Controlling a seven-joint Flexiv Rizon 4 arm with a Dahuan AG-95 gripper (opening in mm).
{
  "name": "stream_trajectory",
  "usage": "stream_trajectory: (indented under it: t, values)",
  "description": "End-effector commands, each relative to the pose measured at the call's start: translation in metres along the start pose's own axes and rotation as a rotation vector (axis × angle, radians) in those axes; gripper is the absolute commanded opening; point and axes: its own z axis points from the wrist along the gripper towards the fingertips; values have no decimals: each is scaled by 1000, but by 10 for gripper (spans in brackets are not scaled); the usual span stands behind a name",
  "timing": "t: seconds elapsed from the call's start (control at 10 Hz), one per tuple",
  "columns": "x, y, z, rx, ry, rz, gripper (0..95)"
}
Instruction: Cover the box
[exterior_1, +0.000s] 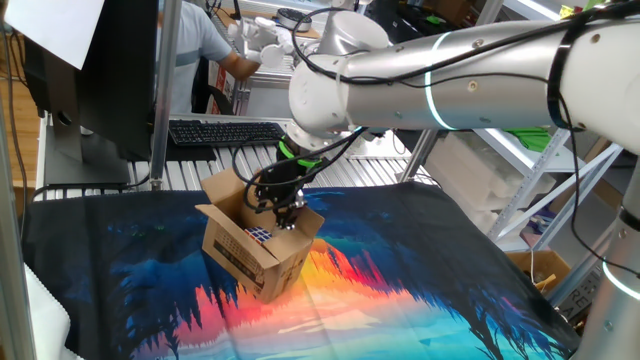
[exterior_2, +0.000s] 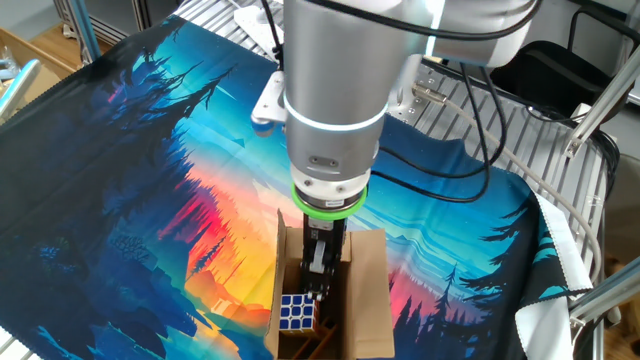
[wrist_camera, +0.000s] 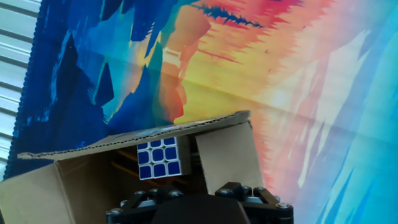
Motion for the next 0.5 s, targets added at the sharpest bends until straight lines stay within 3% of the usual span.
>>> stream_trajectory:
  t: [0.1, 0.3, 0.5]
  values:
    - [4, 3, -6, 11, 3, 5, 570]
    - [10, 13, -15, 23, 5, 5, 570]
    - [11, 19, -15, 20, 4, 0, 570]
